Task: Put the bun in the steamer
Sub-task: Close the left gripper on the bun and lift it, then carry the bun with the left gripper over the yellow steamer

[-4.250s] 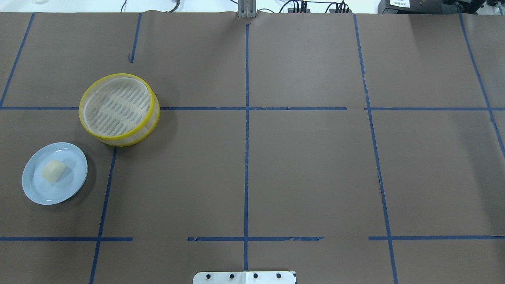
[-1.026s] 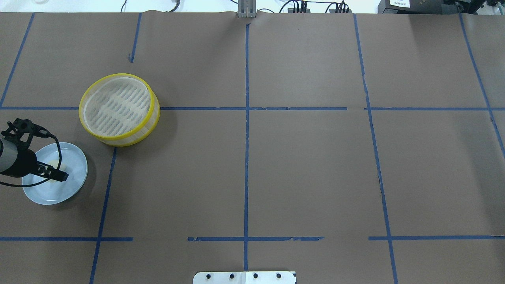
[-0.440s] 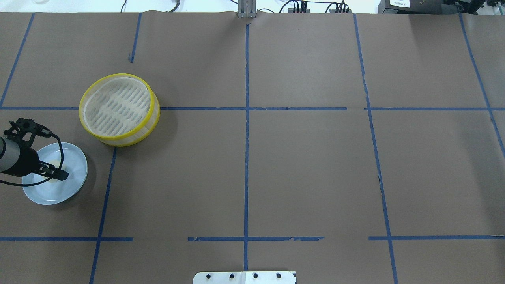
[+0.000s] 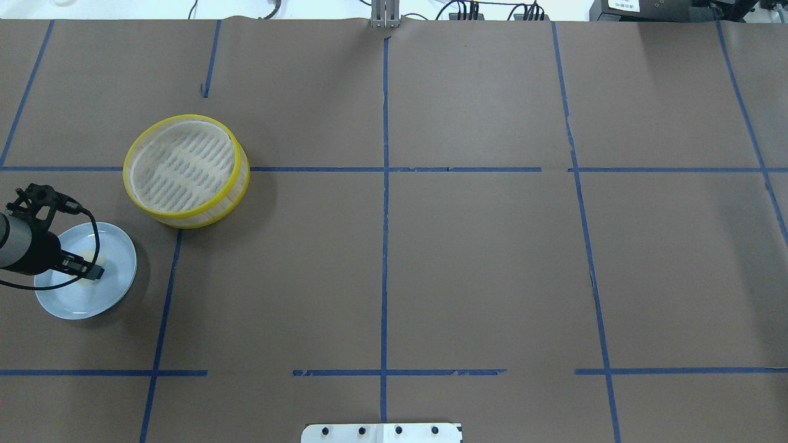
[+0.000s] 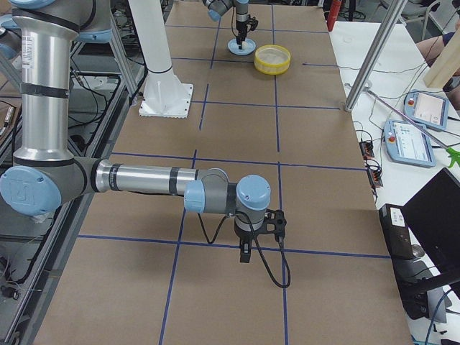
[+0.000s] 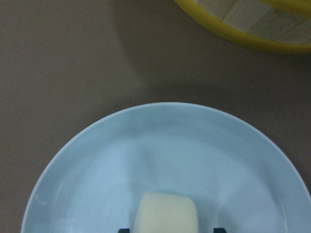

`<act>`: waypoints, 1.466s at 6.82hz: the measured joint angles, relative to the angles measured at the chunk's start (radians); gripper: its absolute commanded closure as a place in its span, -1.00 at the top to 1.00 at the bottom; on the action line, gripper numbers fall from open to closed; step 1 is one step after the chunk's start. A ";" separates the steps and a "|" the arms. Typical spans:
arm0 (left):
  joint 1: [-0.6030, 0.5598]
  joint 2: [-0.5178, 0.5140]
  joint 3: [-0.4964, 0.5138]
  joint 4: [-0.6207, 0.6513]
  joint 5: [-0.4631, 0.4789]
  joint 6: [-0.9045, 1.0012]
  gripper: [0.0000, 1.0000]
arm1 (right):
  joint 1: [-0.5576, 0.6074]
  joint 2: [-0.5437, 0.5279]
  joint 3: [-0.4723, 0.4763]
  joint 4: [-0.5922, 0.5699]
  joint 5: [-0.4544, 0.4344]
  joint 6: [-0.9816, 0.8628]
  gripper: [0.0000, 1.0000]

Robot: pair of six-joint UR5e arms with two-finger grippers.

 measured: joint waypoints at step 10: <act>-0.179 -0.388 -0.007 0.431 -0.085 -0.142 -0.36 | 0.000 0.000 0.000 0.000 0.000 0.000 1.00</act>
